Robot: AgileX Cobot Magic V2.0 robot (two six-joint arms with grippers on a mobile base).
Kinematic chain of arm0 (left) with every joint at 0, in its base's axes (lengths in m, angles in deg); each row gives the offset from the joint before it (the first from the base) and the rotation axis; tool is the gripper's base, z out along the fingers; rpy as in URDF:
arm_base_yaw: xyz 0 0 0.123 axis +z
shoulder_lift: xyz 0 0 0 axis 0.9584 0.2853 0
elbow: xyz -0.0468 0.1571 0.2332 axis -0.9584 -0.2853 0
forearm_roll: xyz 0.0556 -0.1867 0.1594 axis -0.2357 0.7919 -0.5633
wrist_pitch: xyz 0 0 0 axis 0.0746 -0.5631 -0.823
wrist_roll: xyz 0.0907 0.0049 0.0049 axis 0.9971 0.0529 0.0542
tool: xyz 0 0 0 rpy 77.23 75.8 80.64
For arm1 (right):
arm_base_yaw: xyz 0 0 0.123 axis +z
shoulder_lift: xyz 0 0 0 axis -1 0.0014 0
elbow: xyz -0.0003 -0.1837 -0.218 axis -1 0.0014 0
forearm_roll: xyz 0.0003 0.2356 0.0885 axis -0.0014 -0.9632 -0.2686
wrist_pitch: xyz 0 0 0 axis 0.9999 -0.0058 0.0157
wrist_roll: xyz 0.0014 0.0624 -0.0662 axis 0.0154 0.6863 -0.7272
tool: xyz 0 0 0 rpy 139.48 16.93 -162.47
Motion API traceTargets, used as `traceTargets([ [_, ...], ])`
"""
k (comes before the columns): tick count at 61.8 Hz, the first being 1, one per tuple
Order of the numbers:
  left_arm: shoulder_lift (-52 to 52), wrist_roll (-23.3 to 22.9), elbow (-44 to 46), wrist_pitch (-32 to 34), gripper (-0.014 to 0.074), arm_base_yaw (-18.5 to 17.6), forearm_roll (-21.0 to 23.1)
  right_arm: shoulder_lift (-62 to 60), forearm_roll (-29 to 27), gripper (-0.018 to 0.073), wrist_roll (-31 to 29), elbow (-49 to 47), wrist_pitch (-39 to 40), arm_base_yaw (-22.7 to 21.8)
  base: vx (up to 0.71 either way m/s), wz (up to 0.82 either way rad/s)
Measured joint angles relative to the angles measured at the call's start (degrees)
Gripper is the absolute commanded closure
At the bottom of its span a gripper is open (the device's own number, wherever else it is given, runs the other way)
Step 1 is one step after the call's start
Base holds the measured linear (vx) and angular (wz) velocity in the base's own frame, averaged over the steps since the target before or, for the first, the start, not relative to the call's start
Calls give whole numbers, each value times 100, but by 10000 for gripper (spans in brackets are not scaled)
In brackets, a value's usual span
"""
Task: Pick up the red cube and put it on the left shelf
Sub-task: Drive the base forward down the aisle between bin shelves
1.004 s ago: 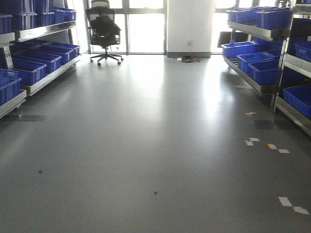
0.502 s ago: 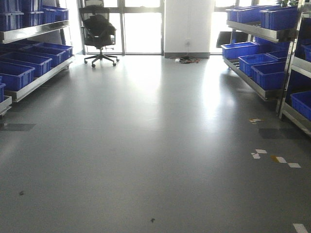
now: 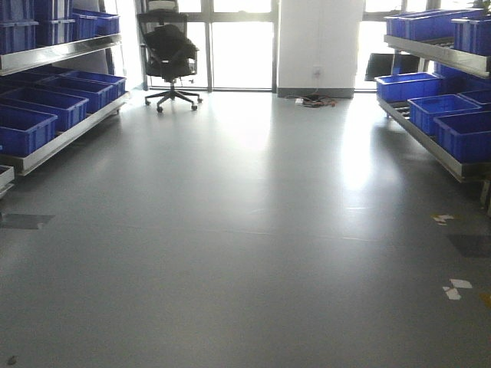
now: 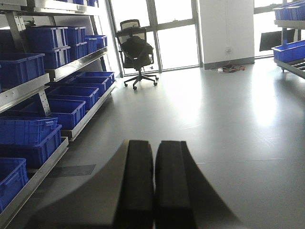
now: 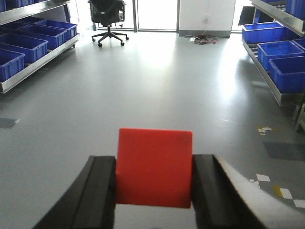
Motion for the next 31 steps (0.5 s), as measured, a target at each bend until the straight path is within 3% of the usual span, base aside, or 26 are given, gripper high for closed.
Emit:
traceTargets([
  [31,0,0,0,0,491,0,0,0,0,501,0,0,0,0,64,13],
])
